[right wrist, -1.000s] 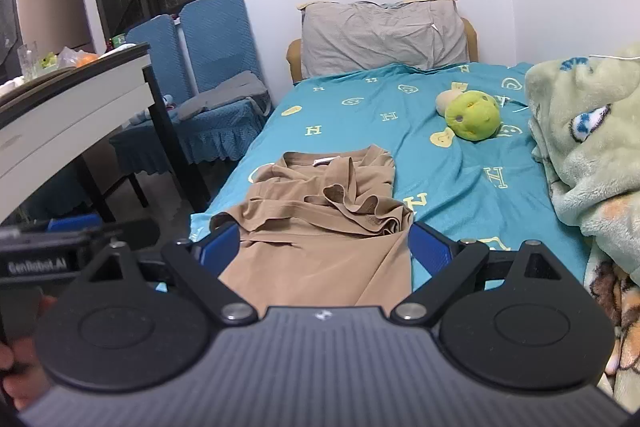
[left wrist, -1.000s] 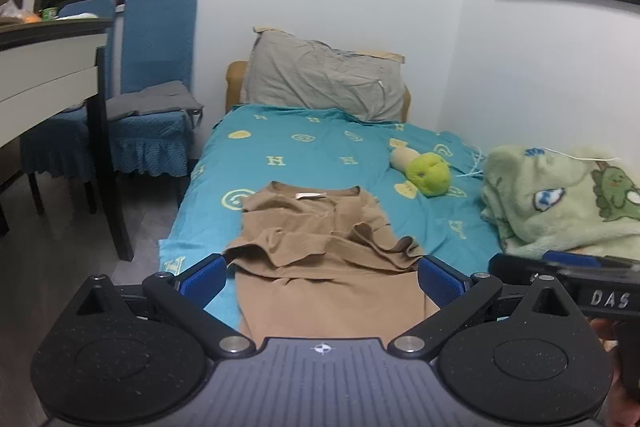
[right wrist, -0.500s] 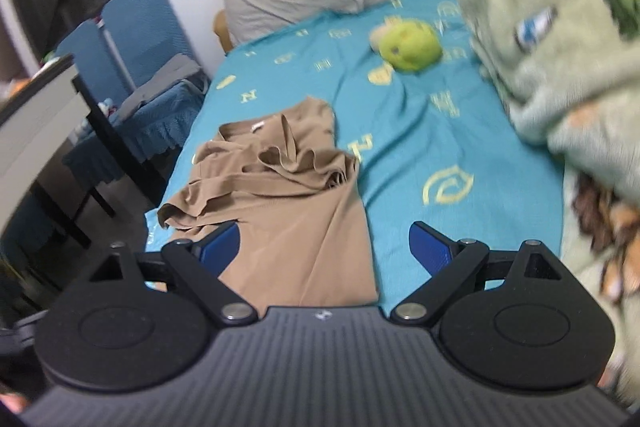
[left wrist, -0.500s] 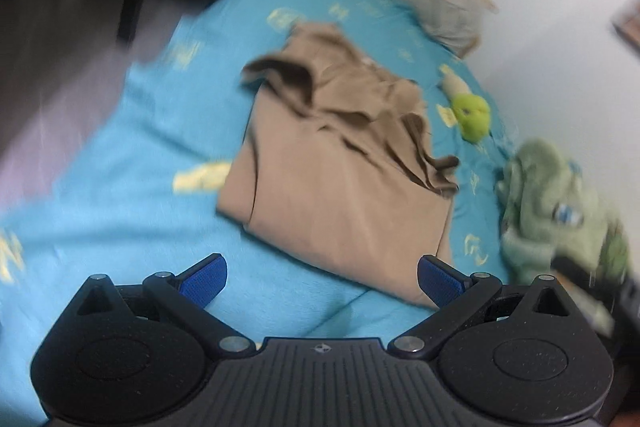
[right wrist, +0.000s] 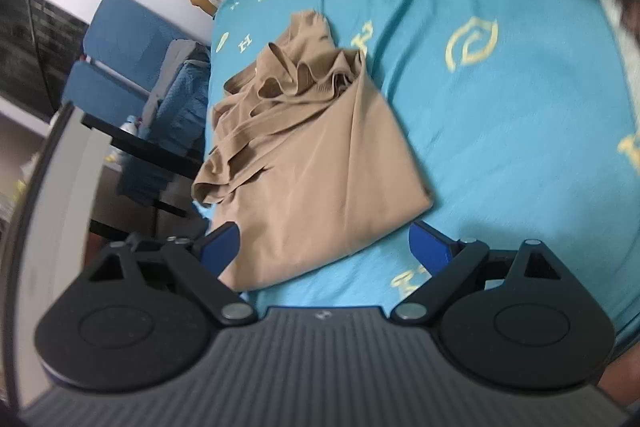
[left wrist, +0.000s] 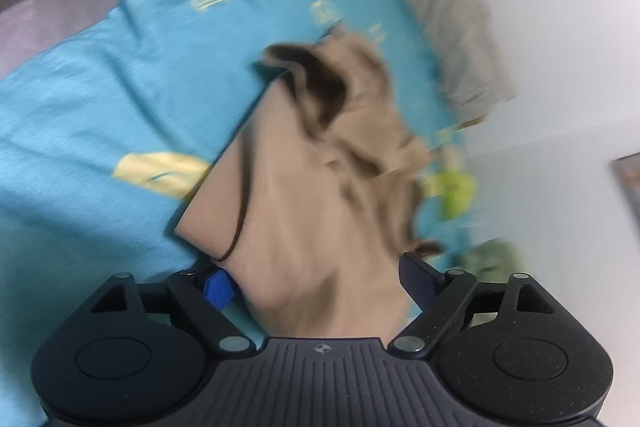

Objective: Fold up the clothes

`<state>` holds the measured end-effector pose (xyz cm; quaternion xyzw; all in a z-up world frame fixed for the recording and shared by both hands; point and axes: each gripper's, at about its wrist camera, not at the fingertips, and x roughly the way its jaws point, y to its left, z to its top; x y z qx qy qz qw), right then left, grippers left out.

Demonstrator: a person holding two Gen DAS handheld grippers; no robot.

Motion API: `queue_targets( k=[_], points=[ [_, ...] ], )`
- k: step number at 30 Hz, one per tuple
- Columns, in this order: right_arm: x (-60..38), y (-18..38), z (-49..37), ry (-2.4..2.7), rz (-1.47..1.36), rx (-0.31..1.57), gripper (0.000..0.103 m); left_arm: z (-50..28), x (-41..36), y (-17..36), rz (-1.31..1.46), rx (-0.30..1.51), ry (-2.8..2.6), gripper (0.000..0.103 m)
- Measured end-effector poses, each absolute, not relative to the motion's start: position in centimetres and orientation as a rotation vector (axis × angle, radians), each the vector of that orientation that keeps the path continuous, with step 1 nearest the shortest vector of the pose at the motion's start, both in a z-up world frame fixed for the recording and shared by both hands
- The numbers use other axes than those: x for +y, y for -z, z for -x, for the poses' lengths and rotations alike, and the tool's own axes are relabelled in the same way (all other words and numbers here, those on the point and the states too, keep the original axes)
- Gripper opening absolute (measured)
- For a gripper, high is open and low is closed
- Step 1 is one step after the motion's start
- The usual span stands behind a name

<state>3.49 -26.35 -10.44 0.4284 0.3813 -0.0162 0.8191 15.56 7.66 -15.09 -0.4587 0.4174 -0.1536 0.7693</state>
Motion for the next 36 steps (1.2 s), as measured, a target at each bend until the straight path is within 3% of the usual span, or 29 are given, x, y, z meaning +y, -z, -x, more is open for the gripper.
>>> queue_targets(
  k=[6, 12, 14, 16, 22, 30, 36],
  points=[
    [-26.4, 11.9, -4.1, -0.04, -1.066, 0.818, 0.093, -15.8, 7.0, 15.9, 0.978, 0.94, 0.307, 0.07],
    [-24.9, 13.7, -5.0, -0.122, -1.2, 0.848, 0.093, -16.7, 6.6, 17.3, 0.923, 0.979, 0.262, 0.037],
    [-24.2, 14.2, -5.2, -0.138, -1.217, 0.849, 0.093, -16.5, 6.7, 17.3, 0.919, 0.968, 0.248, 0.017],
    [-23.7, 14.9, -5.5, -0.152, -1.254, 0.854, 0.093, -16.0, 7.0, 16.9, 0.941, 0.93, 0.263, 0.011],
    [-22.7, 17.2, -7.2, -0.162, -1.385, 0.843, 0.095, -15.0, 7.6, 14.5, 1.017, 0.761, 0.362, 0.009],
    [-23.9, 17.8, -7.5, -0.054, -1.454, 0.701, 0.093, -14.5, 8.1, 13.7, 1.066, 0.719, 0.368, 0.008],
    [-26.1, 18.7, -6.4, 0.101, -1.473, 0.67, 0.058, -14.0, 8.3, 13.3, 1.037, 0.708, 0.375, 0.008]
  ],
)
